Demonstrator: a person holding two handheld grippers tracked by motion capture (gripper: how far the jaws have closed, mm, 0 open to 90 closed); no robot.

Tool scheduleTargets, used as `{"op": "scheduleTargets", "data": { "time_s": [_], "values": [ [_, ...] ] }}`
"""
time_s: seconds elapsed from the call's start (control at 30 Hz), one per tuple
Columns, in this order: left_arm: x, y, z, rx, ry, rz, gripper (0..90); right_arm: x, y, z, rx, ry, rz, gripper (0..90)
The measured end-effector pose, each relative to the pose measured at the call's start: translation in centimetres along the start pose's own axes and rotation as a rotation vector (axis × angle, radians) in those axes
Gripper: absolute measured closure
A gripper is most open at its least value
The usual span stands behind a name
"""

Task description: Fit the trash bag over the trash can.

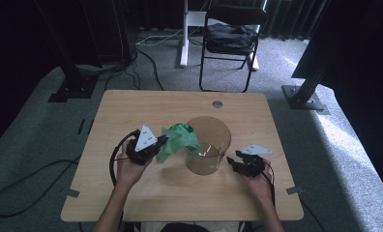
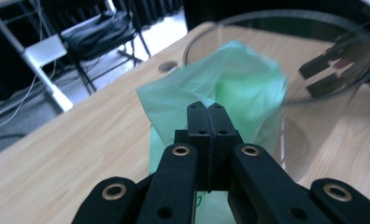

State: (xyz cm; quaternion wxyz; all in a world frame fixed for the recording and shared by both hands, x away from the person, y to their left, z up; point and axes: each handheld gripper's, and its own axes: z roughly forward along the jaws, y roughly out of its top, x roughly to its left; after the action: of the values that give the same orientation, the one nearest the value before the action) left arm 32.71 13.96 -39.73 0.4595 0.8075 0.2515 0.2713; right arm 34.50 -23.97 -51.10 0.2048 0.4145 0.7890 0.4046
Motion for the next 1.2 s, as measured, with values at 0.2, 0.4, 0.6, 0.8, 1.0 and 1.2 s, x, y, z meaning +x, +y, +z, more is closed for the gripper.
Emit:
{"op": "scheduleTargets", "data": {
  "time_s": [0.2, 0.4, 0.6, 0.8, 1.0, 1.2],
  "values": [
    [0.0, 2.0, -0.4, -0.039, -0.025, 0.019, 90.0, 0.0, 1.0, -1.5, -0.037, 0.007, -0.002, 46.5],
    [0.0, 3.3, -0.5, -0.056, -0.035, 0.04, 90.0, 0.1, 2.5, -3.3, -0.091, 0.013, -0.018, 48.2],
    [-0.3, 4.6, -0.6, -0.071, -0.047, 0.064, 90.0, 0.8, 4.2, -4.6, -0.115, 0.007, -0.081, 52.5],
    [-0.5, 5.9, -0.6, -0.097, -0.064, 0.08, 90.0, 1.0, 5.7, -5.5, -0.14, -0.009, -0.114, 56.1],
    [-1.0, 7.3, -0.5, -0.118, -0.079, 0.104, 90.0, 1.4, 7.0, -6.6, -0.19, 0.019, -0.115, 57.3],
    [-1.7, 8.3, 0.0, -0.123, -0.097, 0.127, 90.0, 2.6, 8.6, -7.3, -0.241, 0.073, -0.143, 57.3]
  ]
}}
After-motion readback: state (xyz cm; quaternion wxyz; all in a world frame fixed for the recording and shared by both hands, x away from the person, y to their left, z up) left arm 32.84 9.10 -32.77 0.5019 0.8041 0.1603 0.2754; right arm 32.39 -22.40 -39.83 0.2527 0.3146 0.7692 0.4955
